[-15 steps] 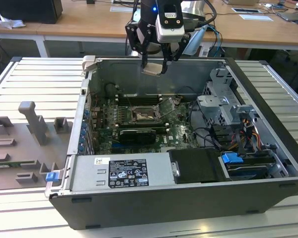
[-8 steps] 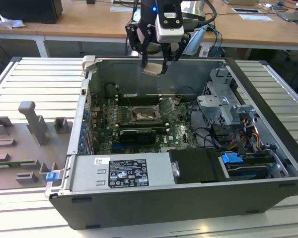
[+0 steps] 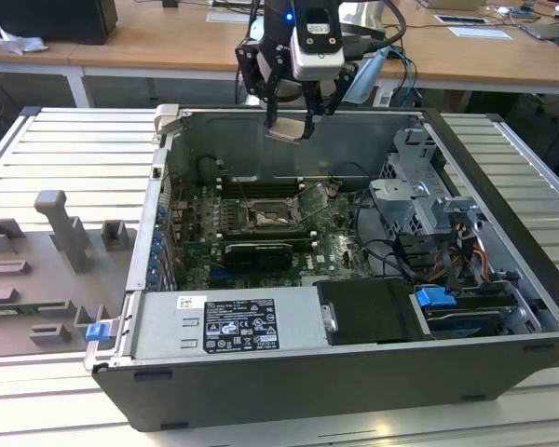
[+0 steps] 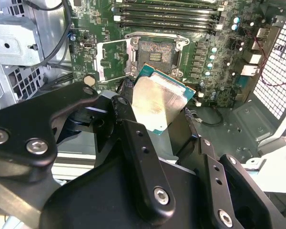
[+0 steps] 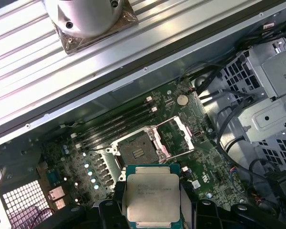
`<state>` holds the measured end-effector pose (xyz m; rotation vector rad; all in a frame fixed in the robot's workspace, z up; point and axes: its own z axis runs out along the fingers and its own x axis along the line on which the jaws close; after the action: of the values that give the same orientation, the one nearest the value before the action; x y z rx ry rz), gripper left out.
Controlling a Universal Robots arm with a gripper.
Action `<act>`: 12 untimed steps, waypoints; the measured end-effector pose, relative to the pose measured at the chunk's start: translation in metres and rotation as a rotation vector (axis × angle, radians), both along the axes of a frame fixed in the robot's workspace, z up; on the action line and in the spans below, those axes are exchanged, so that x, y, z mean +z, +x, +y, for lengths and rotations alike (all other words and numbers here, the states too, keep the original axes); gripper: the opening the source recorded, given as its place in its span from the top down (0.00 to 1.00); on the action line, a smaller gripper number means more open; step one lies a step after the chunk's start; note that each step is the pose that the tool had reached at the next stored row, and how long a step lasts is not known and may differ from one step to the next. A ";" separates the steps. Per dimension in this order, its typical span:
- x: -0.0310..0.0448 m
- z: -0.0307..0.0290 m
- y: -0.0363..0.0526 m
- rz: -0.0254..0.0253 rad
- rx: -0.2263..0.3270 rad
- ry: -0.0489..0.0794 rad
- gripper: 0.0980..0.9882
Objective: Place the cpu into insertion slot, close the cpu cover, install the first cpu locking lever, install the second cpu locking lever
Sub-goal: 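Place the cpu into insertion slot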
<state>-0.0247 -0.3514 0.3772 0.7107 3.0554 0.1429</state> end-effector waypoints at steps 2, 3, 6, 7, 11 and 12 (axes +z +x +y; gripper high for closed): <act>0.0000 0.0000 0.0000 0.0001 -0.004 0.000 0.51; 0.0000 0.0000 0.0000 0.0000 -0.005 0.000 0.51; 0.0000 0.0000 0.0000 0.0000 -0.011 0.000 0.51; 0.0000 0.0000 0.0000 0.0000 -0.013 0.000 0.51; 0.0000 0.0000 0.0000 0.0000 -0.020 0.000 0.51; 0.0000 0.0000 0.0000 0.0000 -0.021 0.000 0.51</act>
<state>-0.0247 -0.3514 0.3772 0.7427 3.0469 0.1427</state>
